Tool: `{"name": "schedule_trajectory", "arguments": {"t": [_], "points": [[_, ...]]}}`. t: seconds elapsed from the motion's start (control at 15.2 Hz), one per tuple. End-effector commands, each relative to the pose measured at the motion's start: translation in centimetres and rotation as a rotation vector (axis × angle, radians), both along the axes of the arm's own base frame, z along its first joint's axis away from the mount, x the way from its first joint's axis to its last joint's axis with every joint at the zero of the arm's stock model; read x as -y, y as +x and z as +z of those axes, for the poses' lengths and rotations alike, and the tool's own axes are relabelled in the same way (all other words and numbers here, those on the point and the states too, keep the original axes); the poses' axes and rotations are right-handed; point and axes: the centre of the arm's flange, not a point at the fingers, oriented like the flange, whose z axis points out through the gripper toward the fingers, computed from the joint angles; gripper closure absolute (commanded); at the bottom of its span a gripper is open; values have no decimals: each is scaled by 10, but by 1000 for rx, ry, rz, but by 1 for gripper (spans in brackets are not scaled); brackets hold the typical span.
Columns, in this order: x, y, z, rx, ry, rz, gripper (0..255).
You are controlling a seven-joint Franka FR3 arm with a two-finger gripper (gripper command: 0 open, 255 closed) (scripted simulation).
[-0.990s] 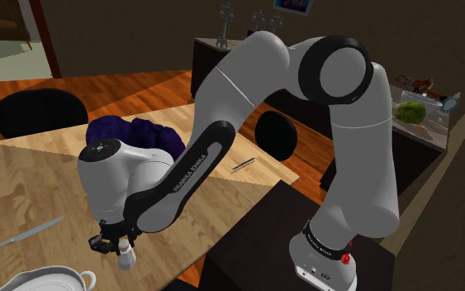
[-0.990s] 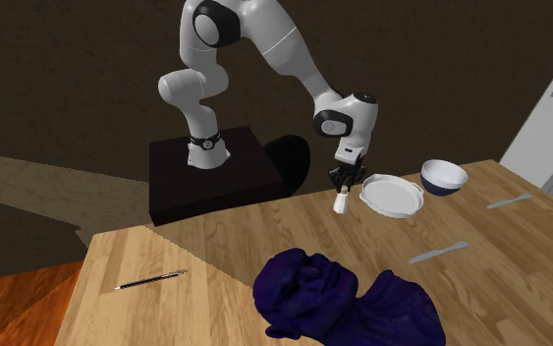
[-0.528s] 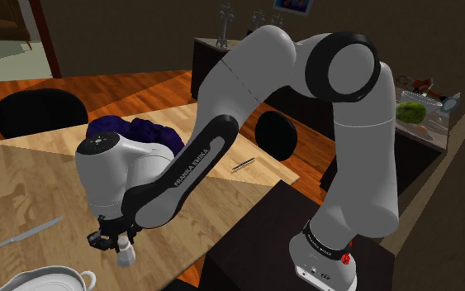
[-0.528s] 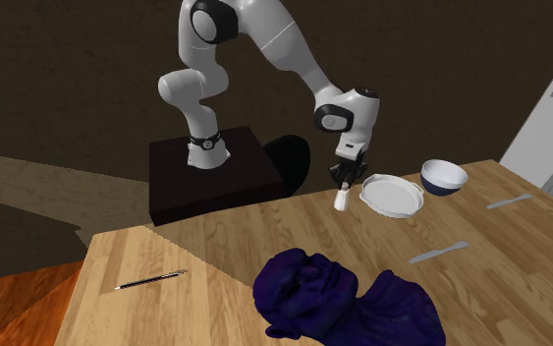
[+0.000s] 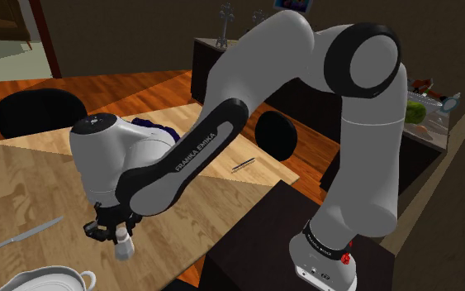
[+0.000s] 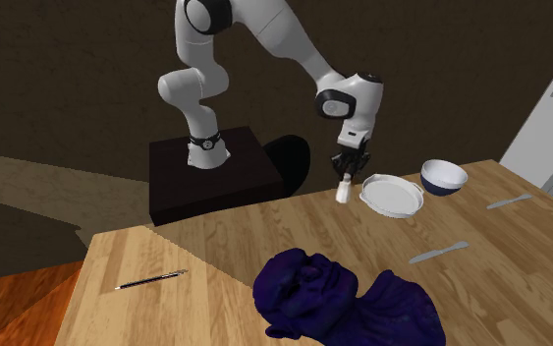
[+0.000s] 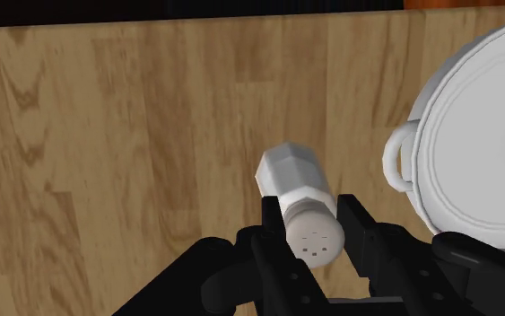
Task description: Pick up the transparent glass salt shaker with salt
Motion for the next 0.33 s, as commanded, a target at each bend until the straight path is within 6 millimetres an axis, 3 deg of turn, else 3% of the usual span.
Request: {"name": "schedule_trajectory", "arguments": {"t": [0.0,0.26], "points": [[-1,-1,12,0,0,0,255],[-1,-1,23,0,0,0,255]]}}
